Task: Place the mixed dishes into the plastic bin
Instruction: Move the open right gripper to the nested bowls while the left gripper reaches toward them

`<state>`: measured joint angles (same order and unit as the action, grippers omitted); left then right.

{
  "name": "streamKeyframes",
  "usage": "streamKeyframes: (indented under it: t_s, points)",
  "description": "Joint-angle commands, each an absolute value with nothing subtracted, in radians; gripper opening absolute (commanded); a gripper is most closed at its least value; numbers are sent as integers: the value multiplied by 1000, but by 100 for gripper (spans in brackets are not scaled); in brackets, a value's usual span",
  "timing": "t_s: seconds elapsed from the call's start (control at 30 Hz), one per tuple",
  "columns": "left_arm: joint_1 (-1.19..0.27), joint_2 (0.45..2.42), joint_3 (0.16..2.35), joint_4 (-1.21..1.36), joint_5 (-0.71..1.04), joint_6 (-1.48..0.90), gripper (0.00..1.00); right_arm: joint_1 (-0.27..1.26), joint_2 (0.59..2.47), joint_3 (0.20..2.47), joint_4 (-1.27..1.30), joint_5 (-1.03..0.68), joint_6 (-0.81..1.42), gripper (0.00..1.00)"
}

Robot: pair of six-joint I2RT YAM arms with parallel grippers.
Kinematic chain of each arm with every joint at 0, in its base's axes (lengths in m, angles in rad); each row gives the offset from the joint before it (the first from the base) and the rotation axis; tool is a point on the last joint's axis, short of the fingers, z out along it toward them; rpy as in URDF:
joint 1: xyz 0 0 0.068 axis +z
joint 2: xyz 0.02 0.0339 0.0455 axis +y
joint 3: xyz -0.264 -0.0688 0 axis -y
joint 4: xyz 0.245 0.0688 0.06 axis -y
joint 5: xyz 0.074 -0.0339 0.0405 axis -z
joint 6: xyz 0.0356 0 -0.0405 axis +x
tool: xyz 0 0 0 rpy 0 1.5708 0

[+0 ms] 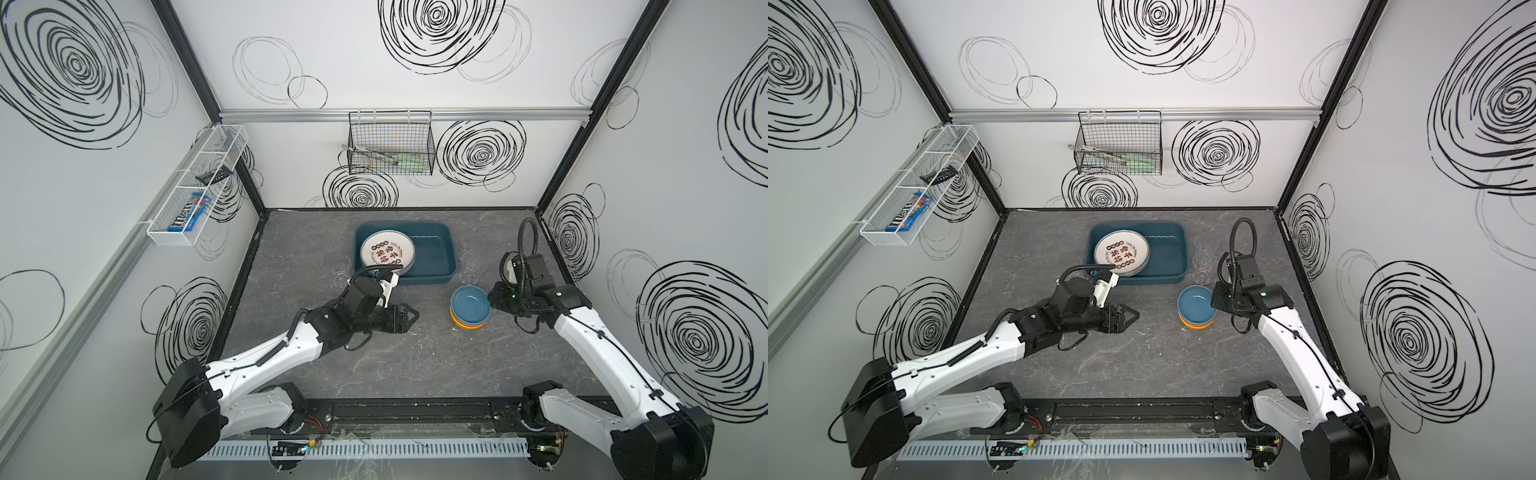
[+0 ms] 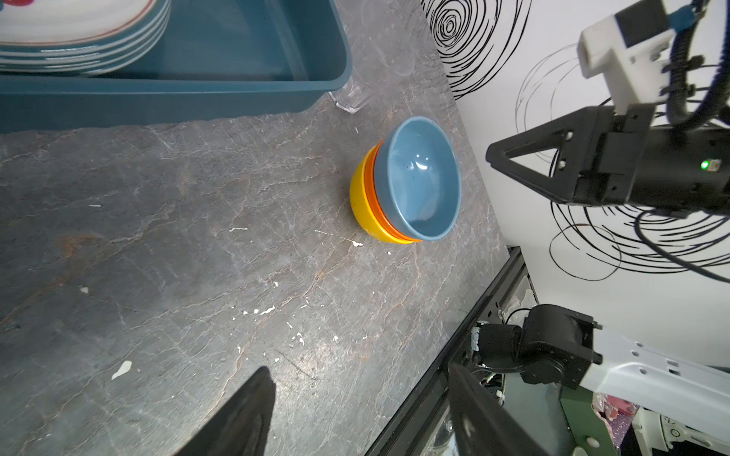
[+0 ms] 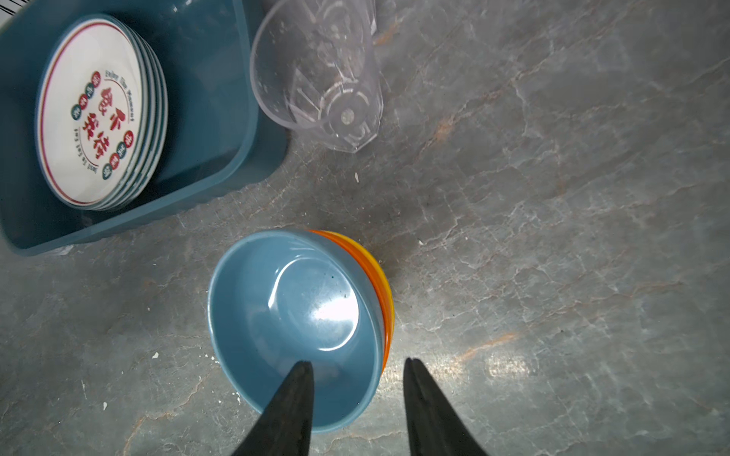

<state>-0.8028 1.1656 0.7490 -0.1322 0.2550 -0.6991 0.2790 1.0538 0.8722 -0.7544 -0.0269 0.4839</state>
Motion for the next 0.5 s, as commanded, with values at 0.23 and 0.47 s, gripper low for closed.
streamKeyframes:
  t_s: [0.23, 0.47]
  points:
    - [-817, 1178, 773, -100, 220, -682, 74, 273, 1142, 850, -781, -63, 473, 38]
    - [-818, 1160, 753, -96, 211, -691, 74, 272, 1227, 862, -794, -80, 478, 29]
